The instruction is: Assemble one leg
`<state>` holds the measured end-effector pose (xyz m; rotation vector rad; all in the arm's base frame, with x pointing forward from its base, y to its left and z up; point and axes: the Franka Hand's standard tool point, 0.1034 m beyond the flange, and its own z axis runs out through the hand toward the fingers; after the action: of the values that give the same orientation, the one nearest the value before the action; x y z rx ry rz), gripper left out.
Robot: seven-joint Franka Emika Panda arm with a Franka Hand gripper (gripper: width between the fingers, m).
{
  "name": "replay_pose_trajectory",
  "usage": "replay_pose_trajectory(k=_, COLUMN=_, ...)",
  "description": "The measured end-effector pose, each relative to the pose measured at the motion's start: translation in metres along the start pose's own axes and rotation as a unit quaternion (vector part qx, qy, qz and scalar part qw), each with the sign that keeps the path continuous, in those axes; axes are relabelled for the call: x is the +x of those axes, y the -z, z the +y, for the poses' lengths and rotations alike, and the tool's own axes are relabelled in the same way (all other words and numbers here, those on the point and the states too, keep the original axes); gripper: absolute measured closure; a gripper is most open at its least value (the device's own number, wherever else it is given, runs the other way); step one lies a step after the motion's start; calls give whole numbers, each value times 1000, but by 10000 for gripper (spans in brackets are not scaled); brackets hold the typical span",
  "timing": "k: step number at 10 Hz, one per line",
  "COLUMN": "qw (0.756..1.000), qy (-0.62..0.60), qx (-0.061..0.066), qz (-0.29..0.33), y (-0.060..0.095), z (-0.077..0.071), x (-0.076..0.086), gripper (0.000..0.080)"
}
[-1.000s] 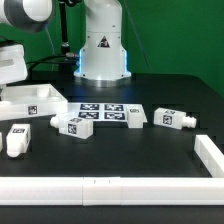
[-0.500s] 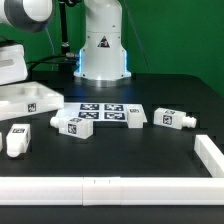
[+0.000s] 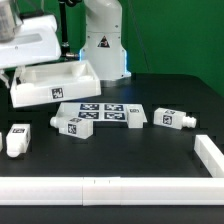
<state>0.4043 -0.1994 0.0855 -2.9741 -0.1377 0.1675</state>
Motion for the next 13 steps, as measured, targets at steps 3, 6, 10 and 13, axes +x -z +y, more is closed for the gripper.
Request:
replay_pose_trajectory(k=3, qw=999, qy=-31, qx=-8, qz=5, y=4, z=-5, x=17, gripper=744)
replay_pose_trajectory(k=6, qw=1000, qy=-30, qx=-8, qz=4, y=3, z=-8, x=18, gripper=744)
replay_pose_trajectory(k=10, qw=989, qy=-143, qx=-23, qz=5, y=0, z=-89, x=97, gripper=744)
replay_pose_trajectory(k=13, qw=990, qy=-130, qx=-55, qz=23, y=-24, z=-132, x=143, gripper=744)
